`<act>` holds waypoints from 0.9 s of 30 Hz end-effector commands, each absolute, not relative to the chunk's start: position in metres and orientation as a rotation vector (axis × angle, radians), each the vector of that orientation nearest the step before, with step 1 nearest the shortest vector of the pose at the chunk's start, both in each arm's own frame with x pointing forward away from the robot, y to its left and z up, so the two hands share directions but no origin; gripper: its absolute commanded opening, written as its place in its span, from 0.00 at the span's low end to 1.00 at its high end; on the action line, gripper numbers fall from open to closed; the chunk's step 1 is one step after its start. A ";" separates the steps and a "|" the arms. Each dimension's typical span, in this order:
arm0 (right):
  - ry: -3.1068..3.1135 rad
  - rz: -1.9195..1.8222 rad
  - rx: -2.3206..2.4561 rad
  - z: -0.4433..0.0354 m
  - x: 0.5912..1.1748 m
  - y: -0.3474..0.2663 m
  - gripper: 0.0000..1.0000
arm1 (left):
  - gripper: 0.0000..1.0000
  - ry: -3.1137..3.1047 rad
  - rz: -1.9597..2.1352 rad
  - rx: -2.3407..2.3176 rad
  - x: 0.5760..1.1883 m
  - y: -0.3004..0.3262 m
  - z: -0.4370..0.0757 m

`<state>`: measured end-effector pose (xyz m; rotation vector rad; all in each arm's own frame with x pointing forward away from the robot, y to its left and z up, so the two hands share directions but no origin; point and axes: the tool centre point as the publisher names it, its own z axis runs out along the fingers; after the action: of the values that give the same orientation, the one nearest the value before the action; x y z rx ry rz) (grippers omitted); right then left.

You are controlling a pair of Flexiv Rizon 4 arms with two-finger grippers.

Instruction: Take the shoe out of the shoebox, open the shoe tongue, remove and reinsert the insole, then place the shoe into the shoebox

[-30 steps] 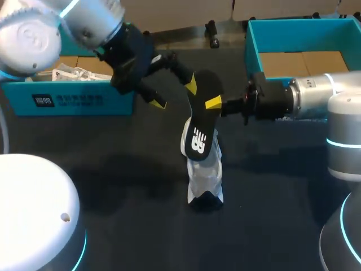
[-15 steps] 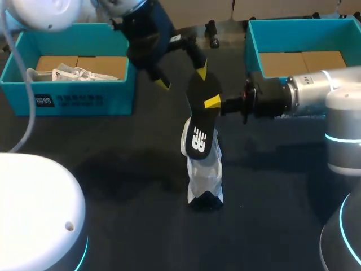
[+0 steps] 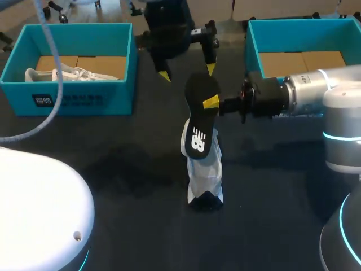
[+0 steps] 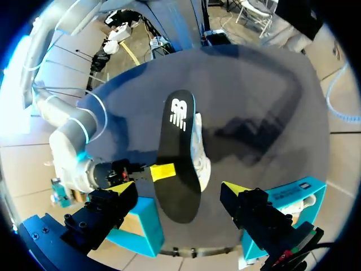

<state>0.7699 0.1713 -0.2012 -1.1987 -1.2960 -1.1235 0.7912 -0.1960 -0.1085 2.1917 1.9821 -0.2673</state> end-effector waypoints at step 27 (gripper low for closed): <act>-1.295 -1.104 -1.195 -0.205 0.774 0.191 0.00 | 1.00 2.096 -0.095 2.253 0.795 -0.210 -0.104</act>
<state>0.7748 0.1881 -0.2051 -1.1900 -1.2936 -1.1032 0.7948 -0.2119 -0.1044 2.2540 2.0984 -0.0916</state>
